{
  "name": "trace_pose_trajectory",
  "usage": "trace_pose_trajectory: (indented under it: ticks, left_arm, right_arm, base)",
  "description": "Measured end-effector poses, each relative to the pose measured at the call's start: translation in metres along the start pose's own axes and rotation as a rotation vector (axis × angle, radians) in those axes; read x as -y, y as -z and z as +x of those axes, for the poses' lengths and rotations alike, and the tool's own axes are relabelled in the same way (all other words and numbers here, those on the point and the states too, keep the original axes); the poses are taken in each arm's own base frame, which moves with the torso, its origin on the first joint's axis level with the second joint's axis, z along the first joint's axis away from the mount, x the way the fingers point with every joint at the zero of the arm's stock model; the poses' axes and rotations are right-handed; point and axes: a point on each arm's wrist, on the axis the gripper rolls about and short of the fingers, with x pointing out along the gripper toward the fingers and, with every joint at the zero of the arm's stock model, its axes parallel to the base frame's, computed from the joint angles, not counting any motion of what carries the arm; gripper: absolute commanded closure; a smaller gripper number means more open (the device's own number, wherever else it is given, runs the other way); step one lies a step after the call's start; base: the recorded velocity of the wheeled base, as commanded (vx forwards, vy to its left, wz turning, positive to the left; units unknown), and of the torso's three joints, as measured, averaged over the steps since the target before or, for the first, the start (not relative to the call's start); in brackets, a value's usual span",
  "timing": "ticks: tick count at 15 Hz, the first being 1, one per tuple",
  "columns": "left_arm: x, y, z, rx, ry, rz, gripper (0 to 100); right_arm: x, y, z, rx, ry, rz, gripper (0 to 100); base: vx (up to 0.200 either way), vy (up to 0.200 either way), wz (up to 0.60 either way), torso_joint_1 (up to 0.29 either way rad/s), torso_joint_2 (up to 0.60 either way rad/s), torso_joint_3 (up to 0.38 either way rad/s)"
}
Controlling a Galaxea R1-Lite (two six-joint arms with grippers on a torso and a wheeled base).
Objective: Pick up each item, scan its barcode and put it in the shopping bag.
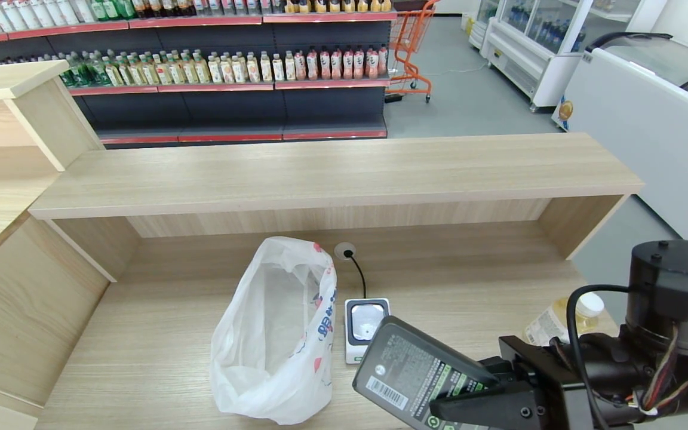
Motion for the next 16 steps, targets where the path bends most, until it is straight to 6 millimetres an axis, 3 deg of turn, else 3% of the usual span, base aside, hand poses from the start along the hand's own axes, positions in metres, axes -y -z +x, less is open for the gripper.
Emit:
trace_pose_trajectory:
  ticks: [16]
  left_arm:
    - [0.0000, 0.0000, 0.0000, 0.000, -0.001, 0.000, 0]
  right_arm:
    - [-0.0089, -0.0037, -0.0055, 0.000, -0.049, 0.063, 100]
  base:
    - [0.000, 0.000, 0.00, 0.000, 0.00, 0.000]
